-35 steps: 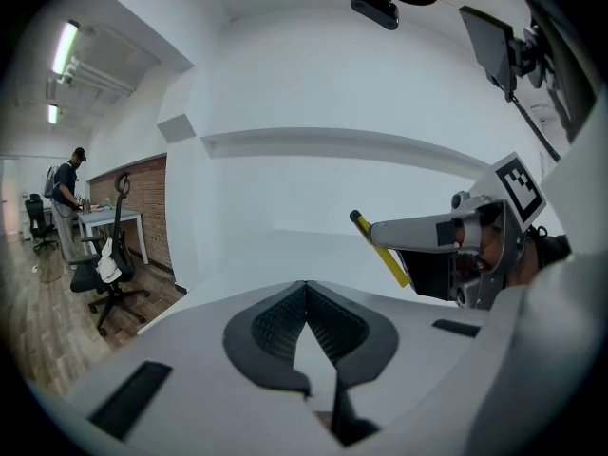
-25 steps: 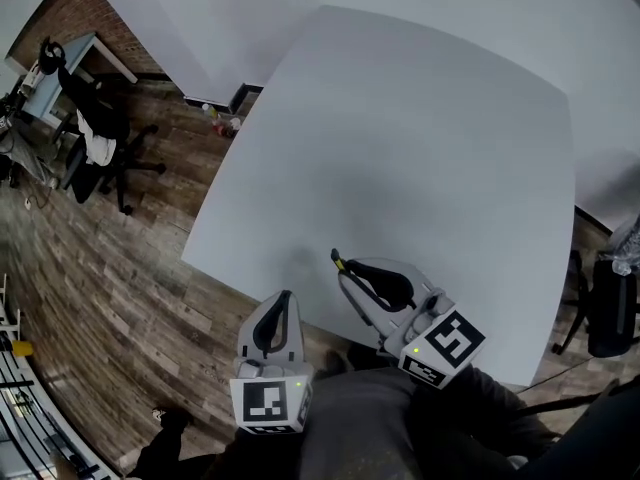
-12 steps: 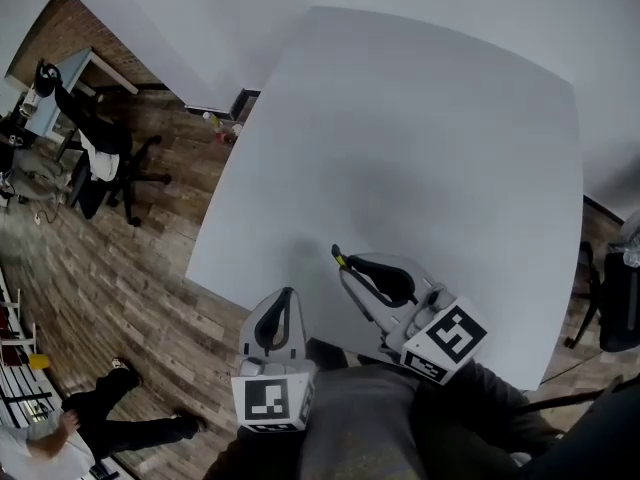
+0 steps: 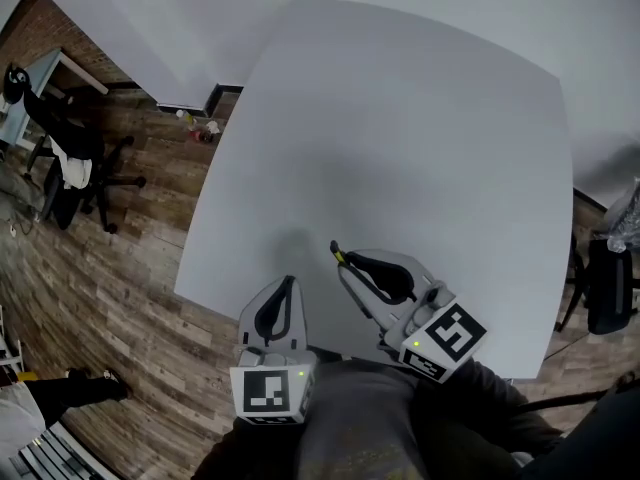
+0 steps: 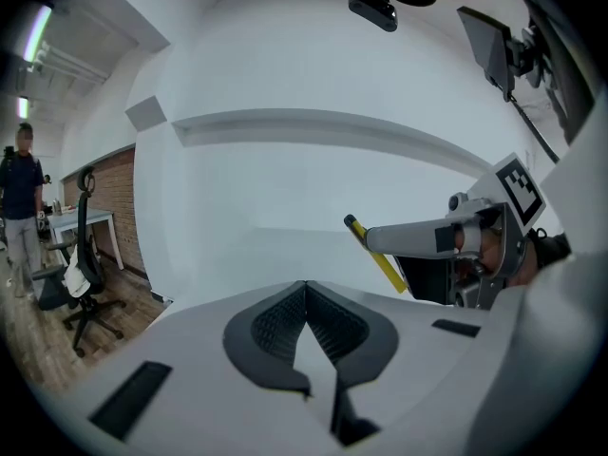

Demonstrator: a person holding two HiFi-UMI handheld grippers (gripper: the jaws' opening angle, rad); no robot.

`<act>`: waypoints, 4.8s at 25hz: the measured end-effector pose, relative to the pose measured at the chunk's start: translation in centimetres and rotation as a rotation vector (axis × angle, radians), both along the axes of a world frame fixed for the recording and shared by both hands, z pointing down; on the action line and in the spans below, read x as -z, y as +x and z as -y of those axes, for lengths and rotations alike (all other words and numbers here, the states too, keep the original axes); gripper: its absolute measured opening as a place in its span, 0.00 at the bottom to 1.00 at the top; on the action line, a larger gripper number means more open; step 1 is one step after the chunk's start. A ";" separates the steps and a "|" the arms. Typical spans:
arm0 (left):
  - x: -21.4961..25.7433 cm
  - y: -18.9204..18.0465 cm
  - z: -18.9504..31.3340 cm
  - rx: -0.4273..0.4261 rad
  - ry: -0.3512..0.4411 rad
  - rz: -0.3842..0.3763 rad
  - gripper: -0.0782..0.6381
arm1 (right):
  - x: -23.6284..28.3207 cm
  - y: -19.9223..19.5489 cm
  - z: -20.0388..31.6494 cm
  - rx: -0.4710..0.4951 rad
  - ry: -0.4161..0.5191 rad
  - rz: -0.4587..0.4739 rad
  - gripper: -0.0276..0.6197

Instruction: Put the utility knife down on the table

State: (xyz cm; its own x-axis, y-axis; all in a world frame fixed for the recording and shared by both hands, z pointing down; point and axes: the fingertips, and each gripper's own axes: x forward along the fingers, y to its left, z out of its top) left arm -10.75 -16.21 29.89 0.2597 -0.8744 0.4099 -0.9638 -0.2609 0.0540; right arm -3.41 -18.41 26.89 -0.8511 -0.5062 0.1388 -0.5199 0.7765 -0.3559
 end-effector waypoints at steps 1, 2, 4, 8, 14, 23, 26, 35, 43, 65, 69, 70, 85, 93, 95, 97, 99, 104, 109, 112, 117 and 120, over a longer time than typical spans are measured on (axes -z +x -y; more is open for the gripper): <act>-0.1 0.0 0.0 -0.007 -0.002 -0.007 0.11 | 0.1 -0.1 0.0 -0.006 0.000 -0.006 0.12; -0.3 -0.4 0.3 -0.012 -0.006 -0.015 0.11 | 0.0 -0.5 0.3 -0.012 -0.002 -0.011 0.12; -0.9 -1.9 1.7 -0.019 -0.013 -0.037 0.11 | -0.4 -2.2 1.7 -0.022 -0.011 -0.026 0.12; -2.0 -5.2 4.7 -0.065 -0.046 -0.078 0.11 | -1.5 -6.6 4.9 -0.035 -0.039 -0.065 0.12; -2.2 -7.7 7.7 -0.082 -0.049 -0.115 0.11 | -1.0 -9.7 7.7 -0.057 -0.037 -0.083 0.12; -3.9 -8.6 11.3 -0.068 -0.078 -0.111 0.11 | -4.0 -10.8 10.9 -0.045 -0.105 -0.095 0.12; -4.8 -8.5 12.3 -0.077 -0.101 -0.113 0.11 | -5.1 -10.9 12.0 -0.046 -0.133 -0.100 0.12; -6.4 -8.1 12.8 -0.086 -0.140 -0.119 0.11 | -7.0 -11.0 12.5 -0.044 -0.169 -0.114 0.12; -7.8 -8.2 12.7 -0.101 -0.166 -0.124 0.11 | -8.6 -10.8 12.5 -0.062 -0.194 -0.124 0.12; -11.2 -8.6 14.2 -0.110 -0.242 -0.142 0.11 | -12.2 -11.0 13.9 -0.078 -0.273 -0.139 0.12; -11.6 -8.6 14.3 -0.117 -0.250 -0.139 0.11 | -12.7 -11.1 13.9 -0.078 -0.284 -0.142 0.12; -11.8 -8.6 14.4 -0.113 -0.252 -0.142 0.11 | -12.9 -11.1 14.0 -0.078 -0.286 -0.143 0.12; -13.1 -9.2 14.7 -0.116 -0.279 -0.150 0.11 | -14.6 -11.6 14.2 -0.084 -0.321 -0.152 0.12; -14.0 -9.5 14.9 -0.121 -0.300 -0.146 0.11 | -15.4 -11.8 14.5 -0.087 -0.338 -0.157 0.12; -14.0 -9.6 15.0 -0.117 -0.300 -0.149 0.11 | -15.5 -11.8 14.6 -0.088 -0.342 -0.158 0.12; -14.0 -9.6 15.0 -0.113 -0.302 -0.155 0.11 | -15.6 -11.8 14.5 -0.088 -0.345 -0.159 0.12; -14.1 -9.5 15.0 -0.113 -0.301 -0.159 0.11 | -15.8 -11.7 14.5 -0.090 -0.349 -0.161 0.12; -14.3 -9.4 15.0 -0.124 -0.303 -0.155 0.11 | -16.2 -11.6 14.5 -0.092 -0.356 -0.166 0.12; -14.4 -9.3 15.0 -0.120 -0.304 -0.161 0.11 | -16.4 -11.5 14.3 -0.089 -0.361 -0.167 0.12; -14.7 -9.2 15.0 -0.125 -0.310 -0.161 0.11 | -16.7 -11.5 14.4 -0.092 -0.368 -0.168 0.12; -15.2 -9.1 15.0 -0.120 -0.322 -0.166 0.11 | -17.3 -11.2 14.4 -0.095 -0.382 -0.171 0.12; -15.5 -9.1 14.9 -0.126 -0.329 -0.161 0.11 | -17.6 -11.2 14.3 -0.095 -0.388 -0.172 0.12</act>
State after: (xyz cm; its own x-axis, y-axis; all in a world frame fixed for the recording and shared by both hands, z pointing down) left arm -19.85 -31.09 45.36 0.4406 -0.6603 0.6081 -0.8977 -0.3201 0.3029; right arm -14.66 -32.69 44.48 -0.7513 -0.4633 0.4699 -0.6597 0.5483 -0.5141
